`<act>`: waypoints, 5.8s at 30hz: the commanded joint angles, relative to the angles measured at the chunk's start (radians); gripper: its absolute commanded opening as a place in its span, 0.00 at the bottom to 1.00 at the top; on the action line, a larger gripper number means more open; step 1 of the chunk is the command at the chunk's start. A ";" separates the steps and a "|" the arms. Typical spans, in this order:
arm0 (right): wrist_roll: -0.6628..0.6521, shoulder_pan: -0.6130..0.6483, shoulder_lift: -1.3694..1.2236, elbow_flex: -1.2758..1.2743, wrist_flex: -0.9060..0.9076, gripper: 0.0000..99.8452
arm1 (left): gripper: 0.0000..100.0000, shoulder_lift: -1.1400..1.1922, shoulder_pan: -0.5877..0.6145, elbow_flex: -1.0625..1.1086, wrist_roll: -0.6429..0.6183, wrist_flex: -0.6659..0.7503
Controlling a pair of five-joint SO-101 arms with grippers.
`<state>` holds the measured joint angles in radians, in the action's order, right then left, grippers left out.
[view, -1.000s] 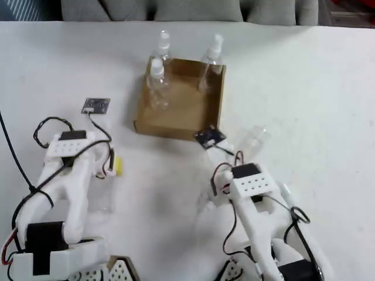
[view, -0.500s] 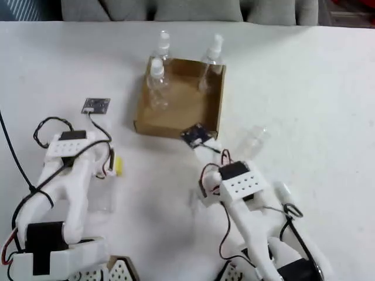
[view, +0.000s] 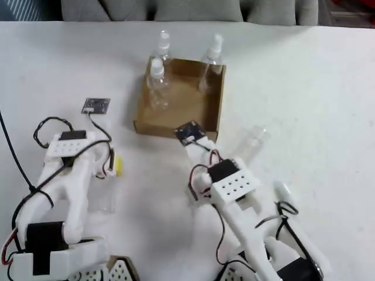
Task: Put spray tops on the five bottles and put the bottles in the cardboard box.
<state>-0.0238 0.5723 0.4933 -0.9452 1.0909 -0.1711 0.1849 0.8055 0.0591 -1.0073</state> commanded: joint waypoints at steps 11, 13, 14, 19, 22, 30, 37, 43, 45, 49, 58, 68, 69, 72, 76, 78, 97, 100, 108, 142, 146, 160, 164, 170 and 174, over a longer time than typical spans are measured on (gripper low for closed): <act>0.121 0.035 0.018 -0.012 -0.051 0.20 | 0.02 -0.044 0.008 0.005 0.002 0.051; 0.121 0.035 0.018 -0.037 -0.087 0.20 | 0.02 -0.044 0.008 0.005 0.002 0.051; 0.120 0.035 0.018 -0.051 -0.107 0.20 | 0.02 -0.044 0.008 0.005 0.002 0.051; 0.120 0.036 0.018 -0.063 -0.124 0.20 | 0.02 -0.044 0.008 0.005 0.002 0.051; 0.120 0.068 0.018 -0.072 -0.128 0.20 | 0.02 -0.042 0.008 0.005 0.002 0.051; 0.120 0.091 0.018 -0.109 -0.186 0.20 | 0.02 -0.042 0.008 0.005 0.002 0.052; 0.120 0.093 0.016 -0.114 -0.189 0.20 | 0.02 -0.041 0.008 0.005 0.002 0.052; 0.120 0.134 0.016 -0.158 -0.260 0.19 | 0.02 -0.041 0.008 0.005 0.002 0.052; 0.120 0.134 0.016 -0.160 -0.263 0.19 | 0.02 -0.041 0.008 0.005 0.002 0.052; 0.115 0.131 0.016 -0.160 -0.260 0.19 | 0.02 -0.041 0.008 0.005 0.002 0.052; 0.068 0.136 0.016 -0.161 -0.254 0.10 | 0.02 -0.039 0.008 0.005 0.002 0.052; -0.041 0.111 -0.064 -0.101 -0.188 0.02 | 0.02 -0.039 -0.008 0.005 0.002 0.052; -0.049 0.082 -0.051 -0.100 -0.179 0.01 | 0.02 -0.039 -0.008 0.005 0.002 0.052; -0.063 -0.025 0.010 -0.107 -0.174 0.02 | 0.02 -0.039 -0.008 0.005 0.002 0.052; -0.066 -0.154 0.068 -0.107 -0.148 0.02 | 0.02 -0.039 -0.008 0.005 0.002 0.052; -0.068 -0.197 0.076 -0.107 -0.148 0.02 | 0.02 -0.039 -0.008 0.005 0.002 0.052; -0.069 -0.217 0.079 -0.123 -0.105 0.14 | 0.02 -0.039 -0.007 0.005 0.002 0.052; -0.068 -0.216 0.077 -0.127 -0.107 0.14 | 0.02 -0.039 -0.007 0.005 0.002 0.052; -0.084 -0.216 0.082 -0.121 -0.073 0.14 | 0.02 -0.039 -0.007 0.005 0.002 0.087; -0.153 -0.288 0.085 -0.130 -0.142 0.02 | 0.02 -0.044 -0.071 0.006 0.000 0.081; -0.153 -0.334 0.087 -0.094 -0.136 0.02 | 0.02 -0.087 -0.114 -0.005 -0.008 0.077; -0.152 -0.421 0.088 0.296 -0.019 0.02 | 0.02 -0.702 -0.453 0.005 -0.008 -0.020; -0.147 -0.433 0.088 0.436 -0.005 0.02 | 0.02 -0.825 -0.513 0.008 -0.008 -0.008; -0.143 -0.412 0.105 0.649 -0.013 0.02 | 0.02 -0.926 -0.552 0.173 -0.008 0.184; -0.143 -0.369 0.186 0.773 -0.015 0.02 | 0.02 -1.029 -0.550 0.351 -0.008 0.321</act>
<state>-0.1665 0.1626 0.6022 -0.2931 1.0787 -1.0948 -0.3537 1.0372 0.0637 -0.8309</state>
